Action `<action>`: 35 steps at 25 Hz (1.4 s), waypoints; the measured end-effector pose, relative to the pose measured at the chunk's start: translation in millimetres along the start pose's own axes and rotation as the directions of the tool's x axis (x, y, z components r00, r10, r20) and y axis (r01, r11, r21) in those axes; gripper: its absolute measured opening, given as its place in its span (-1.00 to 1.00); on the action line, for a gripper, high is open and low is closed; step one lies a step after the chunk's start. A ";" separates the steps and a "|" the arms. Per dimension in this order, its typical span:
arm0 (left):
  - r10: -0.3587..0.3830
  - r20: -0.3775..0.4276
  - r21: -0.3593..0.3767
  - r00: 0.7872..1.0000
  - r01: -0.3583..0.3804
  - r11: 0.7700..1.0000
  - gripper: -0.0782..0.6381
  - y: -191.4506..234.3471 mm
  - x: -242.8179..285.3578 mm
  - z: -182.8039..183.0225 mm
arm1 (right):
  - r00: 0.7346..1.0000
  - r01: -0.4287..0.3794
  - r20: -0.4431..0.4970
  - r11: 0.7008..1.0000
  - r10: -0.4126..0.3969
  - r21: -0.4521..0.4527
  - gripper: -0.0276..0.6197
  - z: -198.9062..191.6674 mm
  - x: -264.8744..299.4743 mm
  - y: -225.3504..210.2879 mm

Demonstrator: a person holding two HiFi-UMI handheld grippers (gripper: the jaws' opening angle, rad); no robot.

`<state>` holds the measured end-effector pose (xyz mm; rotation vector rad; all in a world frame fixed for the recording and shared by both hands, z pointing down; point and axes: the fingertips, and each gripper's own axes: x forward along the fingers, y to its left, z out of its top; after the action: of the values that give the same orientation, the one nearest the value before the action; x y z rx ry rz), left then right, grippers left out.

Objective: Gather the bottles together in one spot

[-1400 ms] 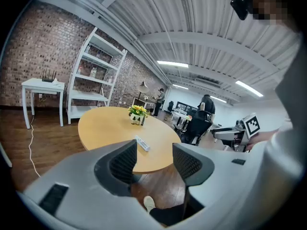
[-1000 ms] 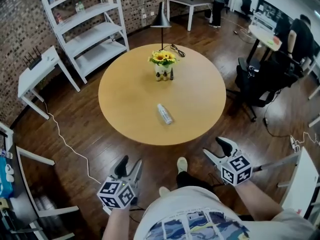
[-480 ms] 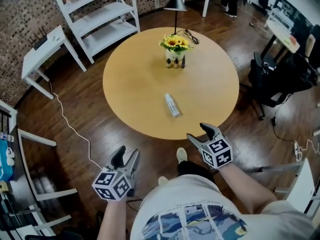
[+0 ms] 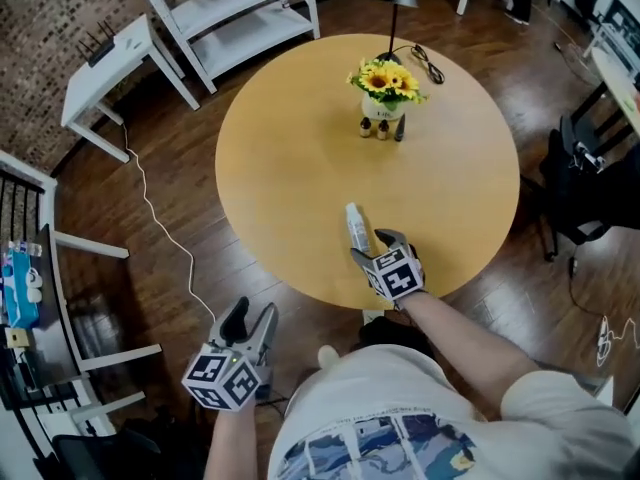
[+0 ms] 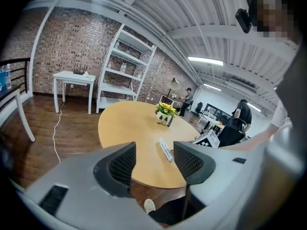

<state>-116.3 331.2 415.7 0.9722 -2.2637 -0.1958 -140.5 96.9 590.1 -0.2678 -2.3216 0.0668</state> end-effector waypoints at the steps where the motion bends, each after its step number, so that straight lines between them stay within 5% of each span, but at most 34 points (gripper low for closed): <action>1: 0.016 -0.009 0.000 1.000 -0.016 1.000 -0.16 -3.1 6.3 3.2 | 0.999 -0.016 -0.029 1.000 0.016 0.006 0.03 -1.8 15.0 -6.0; 7: 0.056 -0.029 0.017 0.998 -0.056 0.998 -0.16 -22.6 45.8 23.6 | 0.986 -0.123 -0.123 0.992 0.117 -0.041 -0.07 -4.9 61.7 -14.2; 12: -0.028 -0.059 0.055 0.998 0.032 0.998 -0.16 -33.8 76.6 28.8 | 0.985 -0.093 -0.149 0.996 0.090 -0.017 -0.28 -13.6 63.0 -25.7; 15: -0.104 -0.083 0.071 0.991 0.110 0.991 -0.16 -38.6 84.0 34.9 | 0.988 -0.093 -0.107 0.985 0.109 0.144 -0.28 -14.7 44.1 -26.7; 19: -0.251 -0.128 0.038 0.960 0.257 0.966 -0.16 -56.9 98.3 38.2 | 0.984 -0.179 0.064 0.891 0.168 0.417 -0.28 -3.8 -13.1 -20.3; 21: -0.344 -0.154 0.015 0.926 0.350 0.937 -0.16 -74.9 104.4 39.8 | 0.969 -0.234 0.171 0.873 0.176 0.428 -0.28 15.1 -55.5 -6.8; 23: -0.460 -0.172 -0.039 0.871 0.460 0.887 -0.16 -100.5 110.1 44.0 | 0.952 -0.245 0.262 0.904 0.156 0.351 -0.28 34.9 -102.2 9.4; 28: -0.745 -0.159 -0.302 0.648 0.686 0.662 -0.17 -175.6 124.8 59.8 | 0.903 -0.144 0.424 0.976 0.063 0.162 -0.28 59.9 -184.2 43.8; 30: -0.765 -0.183 -0.324 0.617 0.697 0.640 -0.17 -191.5 131.9 58.6 | 0.894 -0.098 0.447 0.988 0.036 0.117 -0.28 60.2 -198.5 49.3; 35: -0.776 -0.269 -0.314 0.570 0.710 0.630 -0.43 -233.7 153.1 45.2 | 0.912 0.017 0.410 0.999 -0.033 0.041 -0.28 42.1 -213.9 24.3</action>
<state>-83.6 53.5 372.0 1.6715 -1.3210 -0.5092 -22.9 76.4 406.1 -0.2208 -2.7399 0.1674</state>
